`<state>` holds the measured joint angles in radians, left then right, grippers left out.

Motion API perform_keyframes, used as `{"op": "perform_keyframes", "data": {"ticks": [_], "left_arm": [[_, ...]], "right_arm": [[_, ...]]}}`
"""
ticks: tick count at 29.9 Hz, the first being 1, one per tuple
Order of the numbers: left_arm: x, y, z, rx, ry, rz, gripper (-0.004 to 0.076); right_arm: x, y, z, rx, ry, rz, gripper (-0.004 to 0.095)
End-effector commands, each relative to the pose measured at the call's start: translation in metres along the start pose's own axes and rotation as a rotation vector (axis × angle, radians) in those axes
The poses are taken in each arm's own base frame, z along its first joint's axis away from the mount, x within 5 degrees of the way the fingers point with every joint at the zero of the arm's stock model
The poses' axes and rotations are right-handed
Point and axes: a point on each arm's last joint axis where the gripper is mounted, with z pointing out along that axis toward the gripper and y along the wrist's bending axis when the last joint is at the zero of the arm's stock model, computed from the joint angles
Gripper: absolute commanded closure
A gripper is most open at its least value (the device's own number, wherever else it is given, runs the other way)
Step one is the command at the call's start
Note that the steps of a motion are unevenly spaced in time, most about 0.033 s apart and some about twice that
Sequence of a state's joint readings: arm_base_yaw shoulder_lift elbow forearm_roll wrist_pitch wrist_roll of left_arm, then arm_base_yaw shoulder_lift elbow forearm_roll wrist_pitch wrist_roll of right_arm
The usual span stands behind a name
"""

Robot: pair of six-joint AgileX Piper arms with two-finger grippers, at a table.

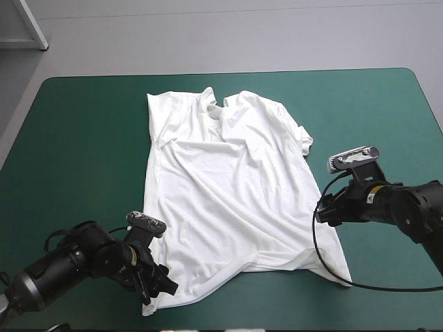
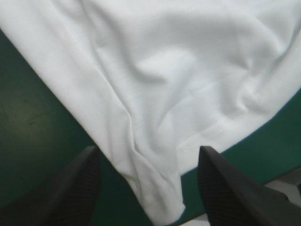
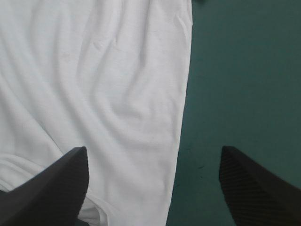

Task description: Fold the cloth

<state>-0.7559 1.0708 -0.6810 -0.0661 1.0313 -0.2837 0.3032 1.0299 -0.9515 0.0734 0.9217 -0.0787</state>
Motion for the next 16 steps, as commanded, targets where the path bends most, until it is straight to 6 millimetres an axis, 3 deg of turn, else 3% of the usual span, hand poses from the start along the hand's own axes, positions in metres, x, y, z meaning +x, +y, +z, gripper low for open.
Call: {"op": "perform_keyframes", "data": {"ticks": [1,7,10,16], "left_arm": [[-0.002,-0.006,0.006,-0.065,-0.031,0.006,0.0283],[-0.013,-0.014,0.033,-0.097,0.045,0.016,0.0296],[-0.017,-0.016,0.047,-0.113,0.083,0.017,0.0347],[-0.021,-0.010,0.057,-0.198,0.109,0.086,0.0682]], "right_arm": [[-0.008,-0.001,-0.008,0.008,-0.076,0.000,0.0193],[-0.003,0.000,-0.008,-0.006,-0.018,0.007,0.0193],[0.003,0.000,-0.008,-0.009,0.047,0.005,0.0193],[0.014,0.001,-0.007,-0.016,0.157,0.015,0.0193]]}}
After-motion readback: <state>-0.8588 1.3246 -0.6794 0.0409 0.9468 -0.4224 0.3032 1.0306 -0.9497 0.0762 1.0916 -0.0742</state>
